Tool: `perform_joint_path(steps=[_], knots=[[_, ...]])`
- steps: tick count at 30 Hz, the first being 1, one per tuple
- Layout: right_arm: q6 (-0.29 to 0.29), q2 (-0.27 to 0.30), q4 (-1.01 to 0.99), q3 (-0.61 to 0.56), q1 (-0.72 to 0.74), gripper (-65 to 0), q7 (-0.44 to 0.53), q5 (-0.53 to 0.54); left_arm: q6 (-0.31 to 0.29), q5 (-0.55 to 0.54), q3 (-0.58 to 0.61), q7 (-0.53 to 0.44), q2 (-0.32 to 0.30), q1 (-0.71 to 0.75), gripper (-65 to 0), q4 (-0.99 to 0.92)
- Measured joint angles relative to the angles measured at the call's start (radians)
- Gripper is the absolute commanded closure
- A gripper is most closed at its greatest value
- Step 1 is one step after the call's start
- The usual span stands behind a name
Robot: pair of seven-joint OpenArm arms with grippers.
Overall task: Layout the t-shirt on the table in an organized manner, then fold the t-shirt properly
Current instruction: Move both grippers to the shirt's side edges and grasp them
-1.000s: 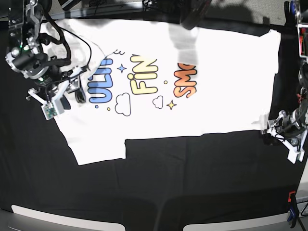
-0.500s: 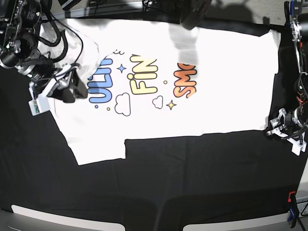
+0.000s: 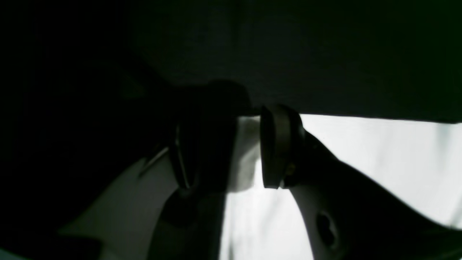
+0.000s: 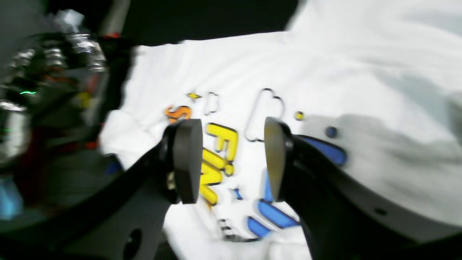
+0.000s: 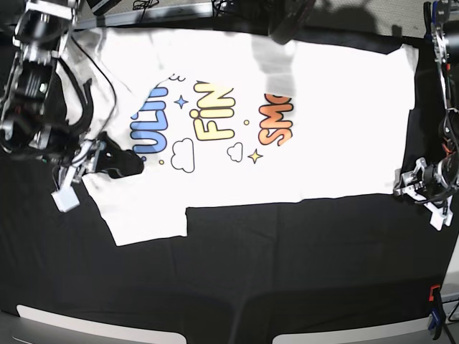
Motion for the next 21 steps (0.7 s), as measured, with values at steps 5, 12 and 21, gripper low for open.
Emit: perform_joint_path(steps=[5,12,21], knots=[[0.005,-0.002,-0.190,0.000,0.103,-26.9,0.004,0.001,0.000,0.002,0.000,-0.020,0.001,0.000,-25.2,0.000],[0.097,-0.002,-0.212,0.000,0.180,-26.9,0.005,0.000,0.109,0.130,0.000,-0.121,0.034,0.018,-25.2,0.000],[0.097,-0.002,-0.212,0.000,0.196,-26.9,0.002,-0.001,-0.034,-0.079,0.000,0.003,0.034,0.015,-25.2,0.000]])
